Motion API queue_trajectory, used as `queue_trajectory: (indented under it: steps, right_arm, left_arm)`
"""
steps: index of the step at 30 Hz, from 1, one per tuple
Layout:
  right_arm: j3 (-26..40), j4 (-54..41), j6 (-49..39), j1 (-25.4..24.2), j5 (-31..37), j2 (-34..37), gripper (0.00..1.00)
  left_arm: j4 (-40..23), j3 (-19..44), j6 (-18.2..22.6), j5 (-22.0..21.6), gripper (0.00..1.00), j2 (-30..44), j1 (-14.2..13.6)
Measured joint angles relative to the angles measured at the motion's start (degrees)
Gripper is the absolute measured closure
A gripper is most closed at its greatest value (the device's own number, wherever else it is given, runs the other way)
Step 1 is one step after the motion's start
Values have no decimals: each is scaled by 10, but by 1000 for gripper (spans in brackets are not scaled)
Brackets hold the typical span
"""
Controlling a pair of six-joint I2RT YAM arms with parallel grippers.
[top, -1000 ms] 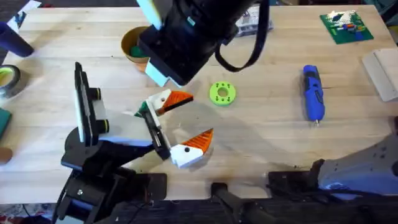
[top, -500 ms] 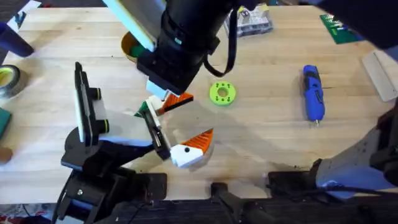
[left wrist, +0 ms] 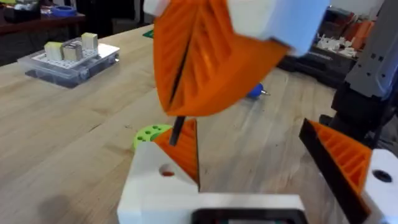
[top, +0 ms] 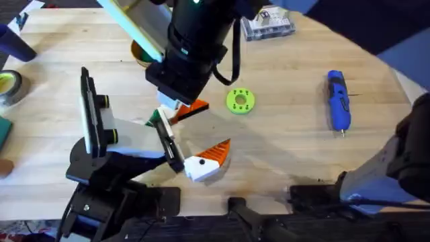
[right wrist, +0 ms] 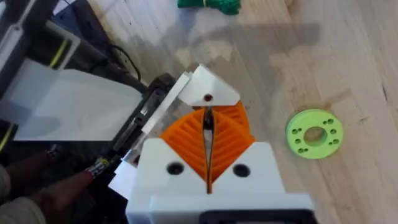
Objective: Pick up the gripper from the table and insert it into the empty holder that is missing its gripper. Then pick up a screw, insert it into the mounting hole, and use the screwdriver to tighten it. Finally, clean up the table by picking up the vegetable and placing it into the bucket.
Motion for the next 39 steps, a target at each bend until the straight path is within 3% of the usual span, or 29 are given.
queue_trajectory:
  steps: [39]
  right_arm:
    - [0,-3,-22,0,-19,26,995]
  left_arm:
    - [-1,0,0,0,11,0,0]
